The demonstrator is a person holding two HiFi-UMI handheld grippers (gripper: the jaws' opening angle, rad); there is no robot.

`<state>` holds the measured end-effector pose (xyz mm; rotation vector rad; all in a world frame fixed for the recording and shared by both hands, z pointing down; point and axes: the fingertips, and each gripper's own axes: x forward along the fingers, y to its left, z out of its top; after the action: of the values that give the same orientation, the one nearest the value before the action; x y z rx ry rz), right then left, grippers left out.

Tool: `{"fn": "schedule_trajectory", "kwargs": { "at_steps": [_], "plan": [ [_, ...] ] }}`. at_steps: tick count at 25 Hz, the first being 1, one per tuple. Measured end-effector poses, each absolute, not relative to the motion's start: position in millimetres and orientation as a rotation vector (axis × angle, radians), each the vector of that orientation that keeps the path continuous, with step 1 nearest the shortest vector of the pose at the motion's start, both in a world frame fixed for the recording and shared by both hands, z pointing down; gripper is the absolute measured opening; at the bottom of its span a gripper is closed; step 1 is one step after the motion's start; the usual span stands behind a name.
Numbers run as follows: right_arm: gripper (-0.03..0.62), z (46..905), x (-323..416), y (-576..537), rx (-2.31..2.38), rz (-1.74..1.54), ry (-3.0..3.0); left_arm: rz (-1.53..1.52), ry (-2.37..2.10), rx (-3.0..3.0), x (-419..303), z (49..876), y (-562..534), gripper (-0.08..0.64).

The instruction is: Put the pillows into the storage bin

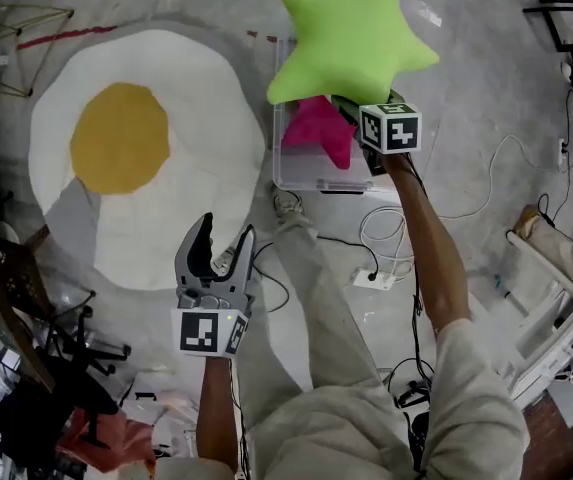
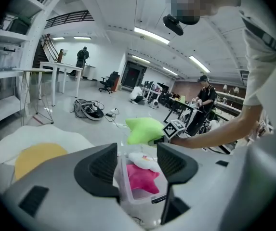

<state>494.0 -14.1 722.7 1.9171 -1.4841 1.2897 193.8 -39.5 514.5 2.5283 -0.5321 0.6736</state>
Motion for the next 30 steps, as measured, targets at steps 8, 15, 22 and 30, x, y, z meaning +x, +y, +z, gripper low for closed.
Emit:
{"fn": "schedule_trajectory", "kwargs": {
  "at_steps": [8,15,22,30],
  "plan": [
    [0.555,764,552,15,2.059,1.511,-1.382,0.733,-0.404,2.563,242,528,-20,0.253],
    [0.552,755,517,24,1.944,1.380,-1.466,0.718,-0.447,2.570,230,522,-40,0.255],
    [0.431,697,466,-20,1.900,1.185,-1.617,0.684,-0.568,2.564,186,502,-69,0.255],
    [0.203,597,372,-89,1.808,0.931,-1.841,0.612,-0.811,2.529,106,456,-113,0.253]
  ]
}}
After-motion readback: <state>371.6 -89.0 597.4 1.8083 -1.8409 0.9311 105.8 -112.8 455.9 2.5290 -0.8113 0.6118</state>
